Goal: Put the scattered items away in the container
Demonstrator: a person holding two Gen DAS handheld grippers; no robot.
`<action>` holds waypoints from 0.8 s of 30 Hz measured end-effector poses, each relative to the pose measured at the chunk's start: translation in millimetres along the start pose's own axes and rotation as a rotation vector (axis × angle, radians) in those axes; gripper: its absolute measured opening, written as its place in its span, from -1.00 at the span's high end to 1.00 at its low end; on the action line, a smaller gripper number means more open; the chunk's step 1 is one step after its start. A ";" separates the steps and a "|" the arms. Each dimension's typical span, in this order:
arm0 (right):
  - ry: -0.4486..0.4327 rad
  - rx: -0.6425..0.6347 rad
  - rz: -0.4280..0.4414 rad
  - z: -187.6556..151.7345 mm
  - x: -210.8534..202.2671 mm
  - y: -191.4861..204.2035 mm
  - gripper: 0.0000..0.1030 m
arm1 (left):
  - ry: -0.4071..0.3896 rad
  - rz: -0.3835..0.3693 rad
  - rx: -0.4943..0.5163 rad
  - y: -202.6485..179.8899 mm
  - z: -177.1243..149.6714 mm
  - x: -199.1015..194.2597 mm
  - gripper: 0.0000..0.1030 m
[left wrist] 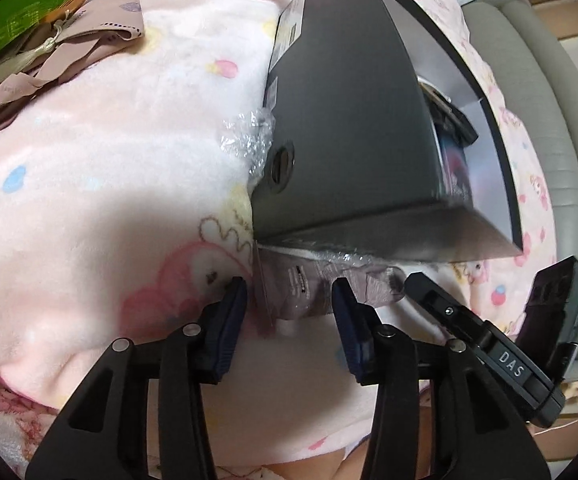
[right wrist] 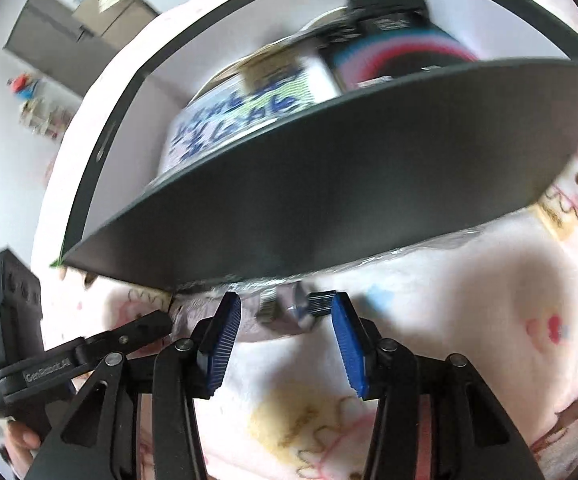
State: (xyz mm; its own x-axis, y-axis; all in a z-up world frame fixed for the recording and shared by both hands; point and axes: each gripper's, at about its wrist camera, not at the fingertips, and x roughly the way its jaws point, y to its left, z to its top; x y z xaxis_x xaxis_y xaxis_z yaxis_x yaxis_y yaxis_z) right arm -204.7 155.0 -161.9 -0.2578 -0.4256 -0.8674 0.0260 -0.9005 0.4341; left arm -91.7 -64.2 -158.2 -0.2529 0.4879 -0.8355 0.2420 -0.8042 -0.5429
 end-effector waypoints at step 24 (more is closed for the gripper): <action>-0.073 0.097 -0.006 -3.8 -20.8 -32.4 0.34 | -0.031 0.024 0.091 -17.1 -18.4 -14.4 0.32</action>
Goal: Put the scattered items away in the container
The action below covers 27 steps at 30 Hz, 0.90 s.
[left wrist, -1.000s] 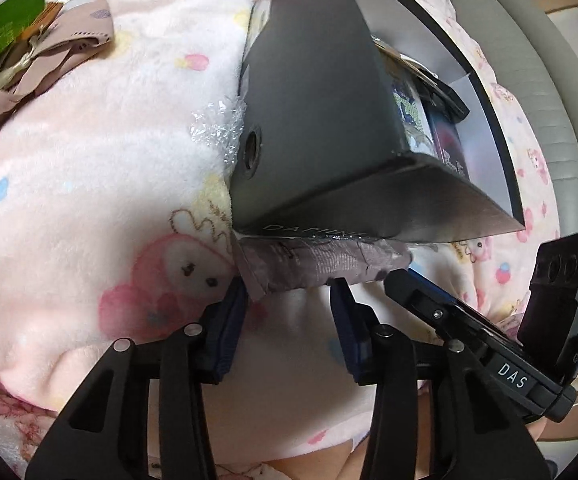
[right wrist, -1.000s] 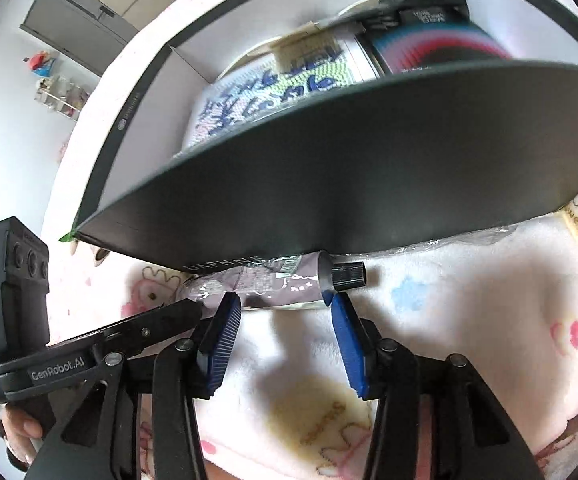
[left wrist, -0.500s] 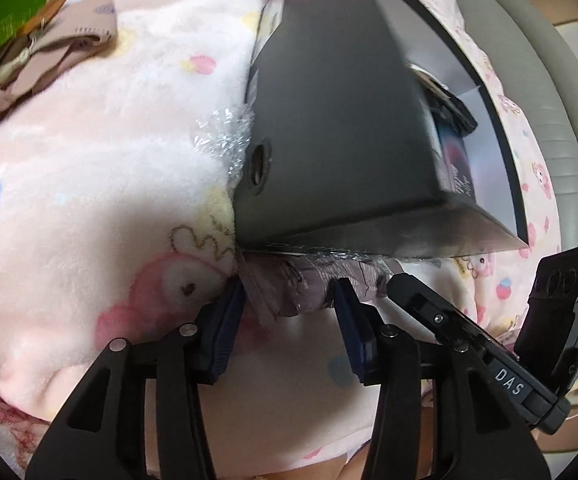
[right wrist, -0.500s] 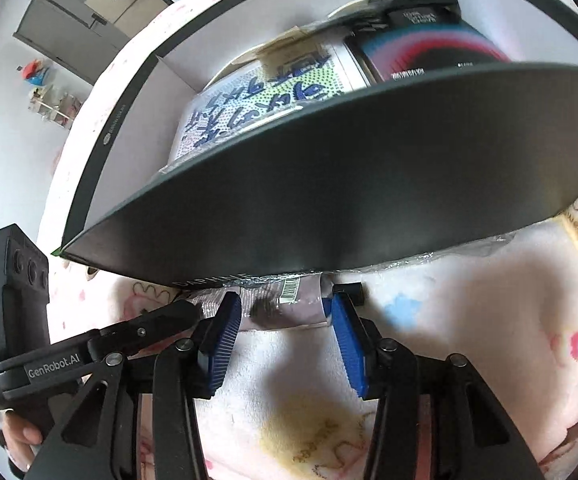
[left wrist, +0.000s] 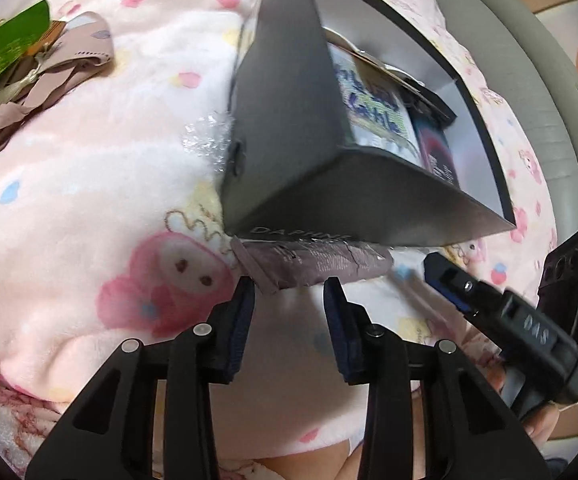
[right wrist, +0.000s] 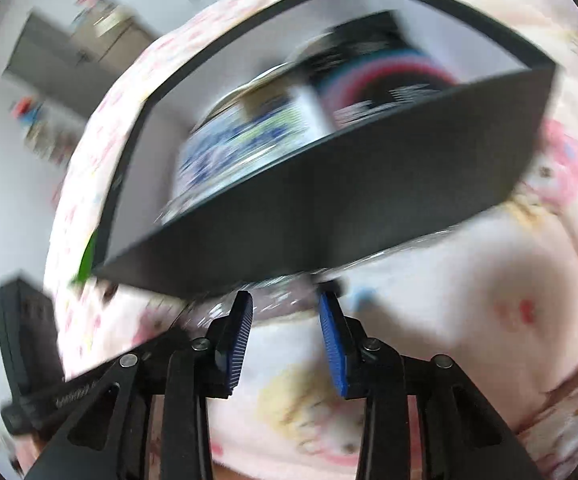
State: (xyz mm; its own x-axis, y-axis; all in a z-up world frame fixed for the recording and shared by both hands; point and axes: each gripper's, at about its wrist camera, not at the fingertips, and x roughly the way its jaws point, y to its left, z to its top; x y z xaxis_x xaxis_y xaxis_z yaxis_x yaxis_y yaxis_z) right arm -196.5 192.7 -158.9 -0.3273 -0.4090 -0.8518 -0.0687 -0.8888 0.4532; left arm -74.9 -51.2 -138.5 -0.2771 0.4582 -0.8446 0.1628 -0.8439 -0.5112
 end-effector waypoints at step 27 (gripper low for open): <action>-0.072 -0.199 0.074 6.8 -24.9 21.5 0.11 | -0.064 -0.135 -0.011 19.5 1.8 -71.4 0.14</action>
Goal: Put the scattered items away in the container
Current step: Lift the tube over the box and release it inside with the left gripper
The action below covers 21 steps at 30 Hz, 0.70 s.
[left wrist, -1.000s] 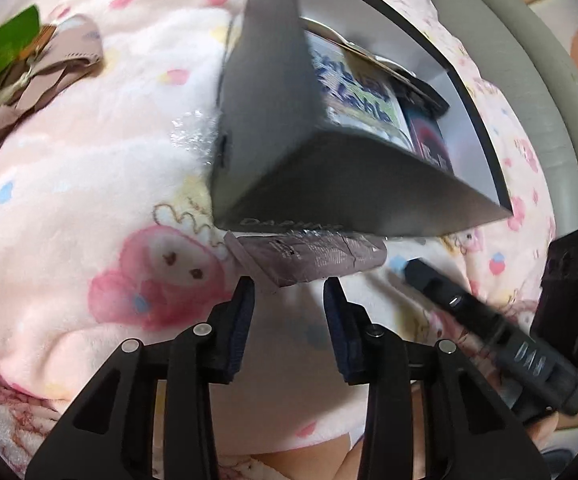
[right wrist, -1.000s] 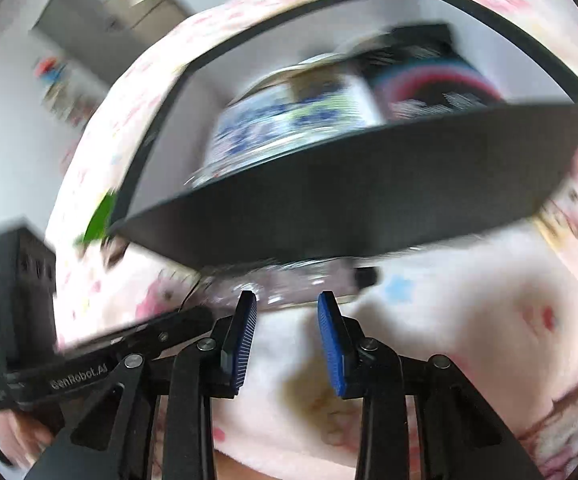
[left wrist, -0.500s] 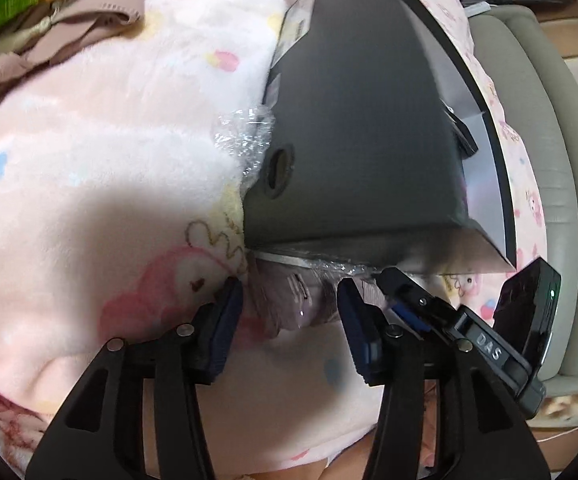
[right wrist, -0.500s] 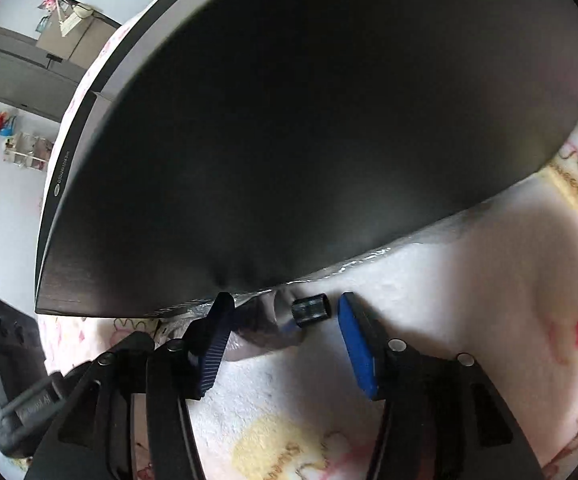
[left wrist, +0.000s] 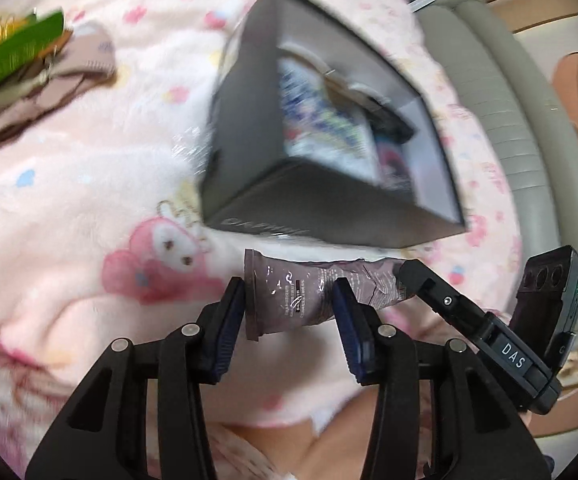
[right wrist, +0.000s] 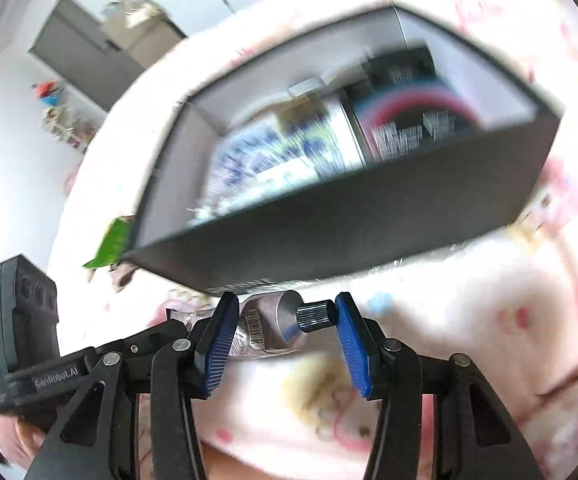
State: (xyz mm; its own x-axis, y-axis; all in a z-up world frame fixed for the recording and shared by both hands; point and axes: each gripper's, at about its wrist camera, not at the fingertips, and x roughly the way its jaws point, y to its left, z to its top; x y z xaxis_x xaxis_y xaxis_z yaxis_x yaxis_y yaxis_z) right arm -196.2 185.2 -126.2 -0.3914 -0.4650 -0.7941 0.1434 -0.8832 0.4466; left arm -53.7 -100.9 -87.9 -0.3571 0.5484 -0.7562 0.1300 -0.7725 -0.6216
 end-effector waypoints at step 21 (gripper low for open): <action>0.065 -0.006 0.032 165.0 35.7 -10.1 0.11 | 0.006 0.078 -0.016 -84.1 178.5 135.2 0.14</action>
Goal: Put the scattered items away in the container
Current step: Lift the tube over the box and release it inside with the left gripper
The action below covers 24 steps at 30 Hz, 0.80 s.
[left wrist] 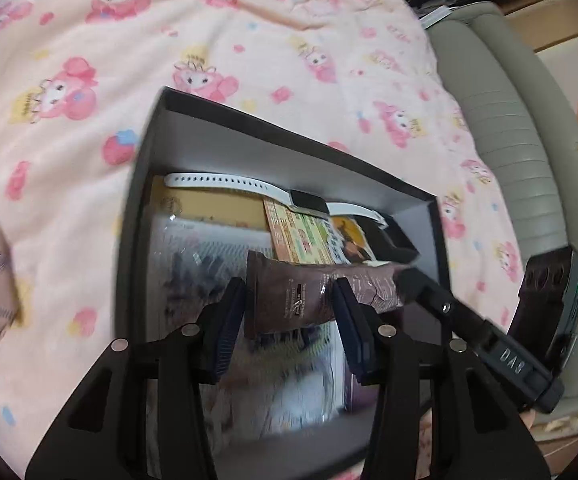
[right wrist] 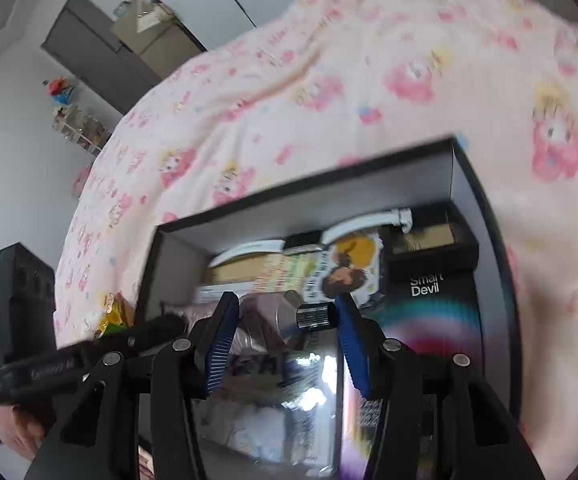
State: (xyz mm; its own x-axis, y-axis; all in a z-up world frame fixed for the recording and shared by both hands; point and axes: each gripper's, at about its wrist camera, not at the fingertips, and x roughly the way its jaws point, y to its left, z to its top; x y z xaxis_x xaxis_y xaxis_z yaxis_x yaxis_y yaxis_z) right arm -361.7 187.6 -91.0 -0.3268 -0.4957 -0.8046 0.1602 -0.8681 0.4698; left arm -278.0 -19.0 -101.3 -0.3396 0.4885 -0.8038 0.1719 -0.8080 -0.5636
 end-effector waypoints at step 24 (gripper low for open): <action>-0.050 -0.039 -0.226 -7.4 -29.0 -10.1 0.11 | 0.087 0.253 0.235 -56.7 -26.3 59.6 0.04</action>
State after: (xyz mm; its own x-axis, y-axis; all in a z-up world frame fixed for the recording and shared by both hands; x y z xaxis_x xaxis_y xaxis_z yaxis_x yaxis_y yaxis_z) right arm -346.9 210.5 -75.1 -0.4038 -0.2873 -0.8685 0.1136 -0.9578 0.2641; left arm -283.7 64.6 -122.3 -0.2319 0.2813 -0.9312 0.0197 -0.9557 -0.2936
